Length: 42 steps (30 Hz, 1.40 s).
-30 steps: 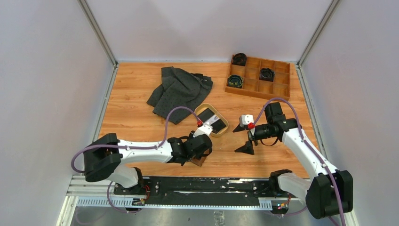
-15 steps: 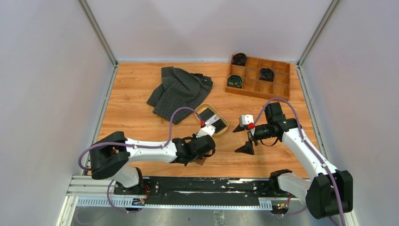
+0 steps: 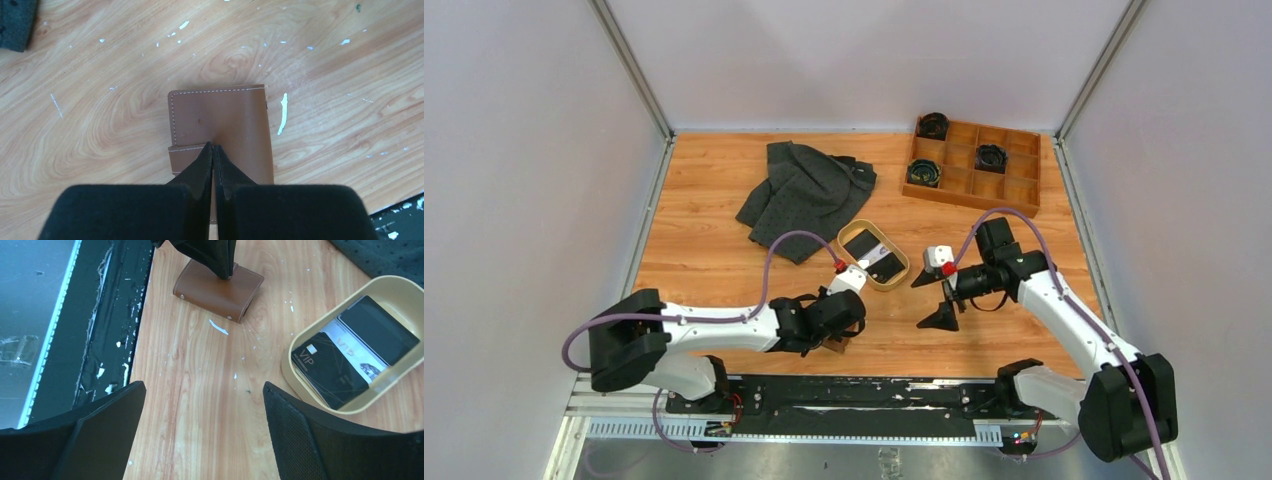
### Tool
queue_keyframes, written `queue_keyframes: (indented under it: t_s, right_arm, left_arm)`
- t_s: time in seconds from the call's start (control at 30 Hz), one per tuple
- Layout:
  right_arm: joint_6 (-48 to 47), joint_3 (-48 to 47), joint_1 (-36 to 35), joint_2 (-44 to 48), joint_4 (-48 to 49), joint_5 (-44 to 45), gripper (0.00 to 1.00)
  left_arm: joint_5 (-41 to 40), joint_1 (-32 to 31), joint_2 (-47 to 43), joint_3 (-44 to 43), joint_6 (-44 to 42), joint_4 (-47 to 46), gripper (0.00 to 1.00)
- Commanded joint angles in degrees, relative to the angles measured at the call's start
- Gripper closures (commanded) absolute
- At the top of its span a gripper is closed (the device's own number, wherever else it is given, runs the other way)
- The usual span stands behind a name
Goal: Put the credit cards into the card holder
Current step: Open the card holder at the center of the board.
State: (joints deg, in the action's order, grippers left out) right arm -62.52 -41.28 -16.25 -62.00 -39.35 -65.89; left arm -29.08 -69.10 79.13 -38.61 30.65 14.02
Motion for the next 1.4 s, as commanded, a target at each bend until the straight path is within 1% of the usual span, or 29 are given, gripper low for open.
queue_keyframes:
  t_s: [0.0,0.13,0.2,0.23,0.3,0.33,0.37,0.4,0.47,0.53,0.63,0.73,0.9,1.07,1.23,1.3,1.37]
  right_arm:
    - [16.21,1.40,-4.97,-0.49,11.43,1.91,0.11]
    - [43.13,4.28,-9.10,-1.22,31.23,2.59,0.13]
    - [54.52,5.32,-11.03,-3.12,39.54,1.81,0.14]
    - [57.13,5.17,-12.10,-4.28,42.40,2.36,0.16]
    - [58.40,3.58,-14.22,-7.29,42.02,3.98,0.17]
    - [58.66,2.58,-14.91,-8.96,41.23,4.66,0.18]
    - [58.54,0.98,-15.53,-11.05,40.04,5.20,0.18]
    - [58.16,-0.22,-15.88,-12.44,37.89,5.66,0.19]
    - [57.90,-2.03,-16.47,-14.79,34.96,6.99,0.20]
    - [59.31,-2.44,-16.58,-16.35,34.61,7.85,0.25]
    - [62.01,-2.34,-16.79,-17.75,35.46,7.72,0.33]
    - [63.27,-2.32,-17.12,-18.39,36.10,7.83,0.41]
    - [63.41,-2.32,-17.63,-19.46,36.02,8.48,0.46]
    - [63.05,-2.14,-18.29,-20.36,35.94,8.72,0.47]
    - [62.88,-2.39,-19.03,-21.63,35.58,8.68,0.47]
    - [62.87,-2.47,-19.06,-21.84,35.48,8.68,0.47]
    - [62.80,-2.49,-19.09,-21.78,35.49,8.64,0.48]
  left_arm:
    - [-0.73,-0.07,-5.96,2.21,1.42,0.44,1.00]
    - [-0.15,-0.07,-10.80,4.30,2.96,-2.08,1.00]
    - [0.46,-0.07,-12.32,5.44,3.52,-3.63,1.00]
    - [0.59,-0.07,-12.72,5.77,3.44,-4.10,1.00]
    - [0.37,-0.07,-13.11,5.82,2.73,-3.70,1.00]
    - [0.23,-0.14,-13.25,5.73,2.38,-3.21,0.92]
    - [-0.40,-0.08,-13.24,5.61,2.17,-2.20,0.80]
    - [-1.39,-0.07,-13.19,5.28,2.25,-0.62,0.71]
    - [-3.06,-0.07,-12.82,4.56,2.50,3.47,0.60]
    - [-3.57,-0.07,-12.21,4.29,3.16,4.57,0.54]
    - [-3.31,-0.16,-10.40,4.59,3.83,3.84,0.49]
    - [-3.81,-0.24,-7.33,3.82,3.72,3.68,0.48]
    - [-4.96,-0.33,-3.48,2.84,2.66,2.61,0.46]
    - [-7.45,-0.33,-2.22,4.11,3.07,1.68,0.46]
    - [-6.91,-0.34,-2.44,7.16,2.97,-1.58,0.53]
    - [-6.08,-0.33,-3.62,7.63,2.68,-2.36,0.53]
    - [-4.94,-0.33,-6.09,8.08,2.22,-3.75,0.49]
